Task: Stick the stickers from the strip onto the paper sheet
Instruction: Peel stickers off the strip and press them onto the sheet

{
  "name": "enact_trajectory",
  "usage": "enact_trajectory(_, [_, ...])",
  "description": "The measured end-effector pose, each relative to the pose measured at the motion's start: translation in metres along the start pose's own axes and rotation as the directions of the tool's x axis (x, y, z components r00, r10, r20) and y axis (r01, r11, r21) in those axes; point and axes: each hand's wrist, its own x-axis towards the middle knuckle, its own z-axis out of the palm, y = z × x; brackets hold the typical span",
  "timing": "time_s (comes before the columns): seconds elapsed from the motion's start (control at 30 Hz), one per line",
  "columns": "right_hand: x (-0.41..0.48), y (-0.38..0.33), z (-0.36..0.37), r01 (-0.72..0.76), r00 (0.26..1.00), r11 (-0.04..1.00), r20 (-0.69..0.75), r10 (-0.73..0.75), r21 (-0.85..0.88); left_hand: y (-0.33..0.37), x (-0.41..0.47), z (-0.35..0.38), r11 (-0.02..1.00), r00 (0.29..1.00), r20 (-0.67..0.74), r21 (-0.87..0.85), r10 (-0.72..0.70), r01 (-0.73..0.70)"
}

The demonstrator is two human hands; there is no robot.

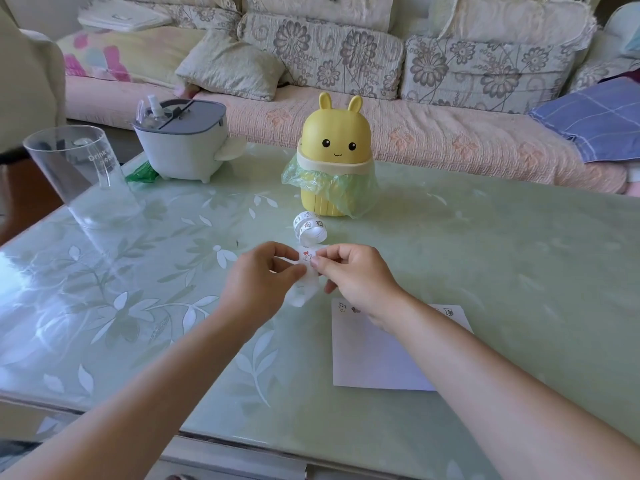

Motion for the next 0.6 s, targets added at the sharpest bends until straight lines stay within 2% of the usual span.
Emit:
enact_trajectory(0.07, [0.0,0.002,0.0,-0.004,1.0,1.0,-0.018,0.004,-0.006,0.0,-0.002,0.0,0.999,1.0,-0.007,0.046,0.024,-0.024])
enact_trajectory(0.2, [-0.001,0.001,0.0,-0.03,0.999,1.0,-0.02,0.03,0.008,0.003,-0.004,-0.002,0.978,0.987,-0.113,0.186,0.116,-0.094])
enact_trajectory(0.33, [-0.003,-0.002,0.001,-0.02,1.0,0.998,0.002,0.02,0.059,0.012,-0.007,-0.003,0.984,0.995,-0.069,0.167,0.074,-0.061])
enact_trajectory(0.4, [-0.004,-0.003,0.002,-0.004,1.0,0.999,0.025,0.002,0.053,0.015,-0.008,-0.004,0.993,0.998,-0.051,0.113,0.03,-0.024])
enact_trajectory(0.53, [-0.006,-0.004,0.003,0.027,0.998,0.999,0.052,-0.029,0.04,0.02,-0.006,-0.009,0.979,0.988,0.052,-0.133,-0.148,0.154])
enact_trajectory(0.6, [-0.006,-0.004,0.002,0.051,0.997,0.998,0.054,-0.052,0.021,0.02,-0.006,-0.011,0.966,0.98,0.095,-0.173,-0.177,0.191])
